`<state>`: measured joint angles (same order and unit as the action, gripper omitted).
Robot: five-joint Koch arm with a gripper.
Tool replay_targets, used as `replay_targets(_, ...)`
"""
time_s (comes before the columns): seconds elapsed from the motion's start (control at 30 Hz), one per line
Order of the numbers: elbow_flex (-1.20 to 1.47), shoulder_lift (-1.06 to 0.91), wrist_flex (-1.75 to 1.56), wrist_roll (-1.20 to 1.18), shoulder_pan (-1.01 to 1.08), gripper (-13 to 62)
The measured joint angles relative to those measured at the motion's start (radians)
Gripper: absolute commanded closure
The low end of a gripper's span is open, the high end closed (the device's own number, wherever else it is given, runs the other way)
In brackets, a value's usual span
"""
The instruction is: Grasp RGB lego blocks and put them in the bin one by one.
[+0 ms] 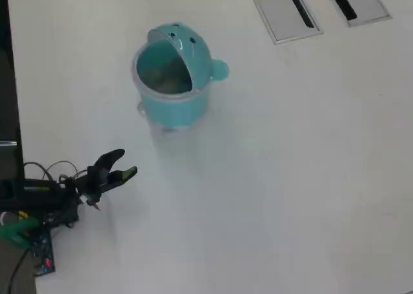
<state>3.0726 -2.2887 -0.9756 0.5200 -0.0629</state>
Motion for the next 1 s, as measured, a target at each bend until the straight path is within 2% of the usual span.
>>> replay_targets(0.37,0.025,-0.002,-0.032,-0.058,0.011,18.5)
replay_targets(0.6,0.023,-0.002,-0.026,-0.183,0.057,18.4)
replay_targets(0.77,0.023,-0.002,0.127,-0.291,0.077,15.6)
replay_targets(1.0,0.025,-0.002,0.288,-0.322,0.077,15.2)
